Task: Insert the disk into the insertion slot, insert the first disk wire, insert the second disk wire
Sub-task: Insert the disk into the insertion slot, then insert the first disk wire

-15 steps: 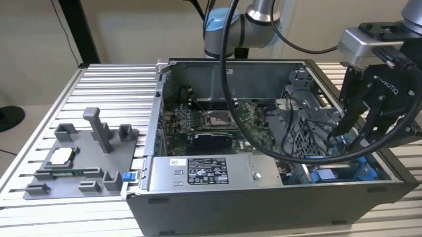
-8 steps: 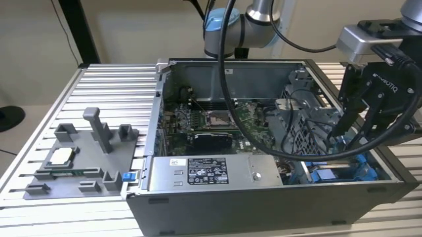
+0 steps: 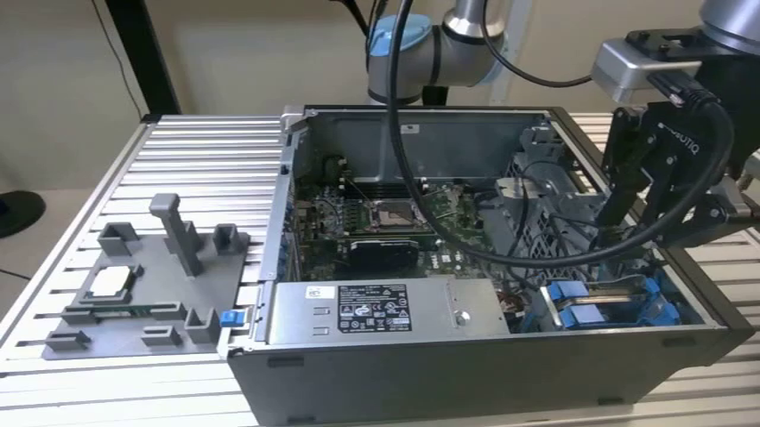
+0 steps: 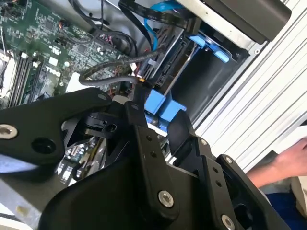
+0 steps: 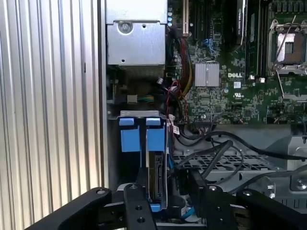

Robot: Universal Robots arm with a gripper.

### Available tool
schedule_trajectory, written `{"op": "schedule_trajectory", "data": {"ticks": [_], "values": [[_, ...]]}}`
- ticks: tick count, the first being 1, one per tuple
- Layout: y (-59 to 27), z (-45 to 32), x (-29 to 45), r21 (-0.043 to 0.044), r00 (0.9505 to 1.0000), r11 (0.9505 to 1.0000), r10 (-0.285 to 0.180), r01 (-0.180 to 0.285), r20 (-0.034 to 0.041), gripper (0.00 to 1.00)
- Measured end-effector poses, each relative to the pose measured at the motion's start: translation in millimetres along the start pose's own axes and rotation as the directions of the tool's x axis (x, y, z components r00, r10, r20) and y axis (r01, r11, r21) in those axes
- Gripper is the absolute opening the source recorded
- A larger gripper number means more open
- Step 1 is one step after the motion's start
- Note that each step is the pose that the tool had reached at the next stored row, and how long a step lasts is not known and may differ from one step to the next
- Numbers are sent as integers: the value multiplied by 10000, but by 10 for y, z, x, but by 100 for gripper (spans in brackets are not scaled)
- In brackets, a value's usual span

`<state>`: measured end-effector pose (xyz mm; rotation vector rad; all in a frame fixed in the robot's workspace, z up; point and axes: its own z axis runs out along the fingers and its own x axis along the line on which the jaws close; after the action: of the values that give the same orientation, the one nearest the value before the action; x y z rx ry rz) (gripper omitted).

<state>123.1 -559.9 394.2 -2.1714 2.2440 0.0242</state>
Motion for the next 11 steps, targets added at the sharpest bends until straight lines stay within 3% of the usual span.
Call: {"op": "schedule_trajectory", "data": {"ticks": [11], "values": [[6,59,-42,109,10000,9999,0,0,1,100]]}}
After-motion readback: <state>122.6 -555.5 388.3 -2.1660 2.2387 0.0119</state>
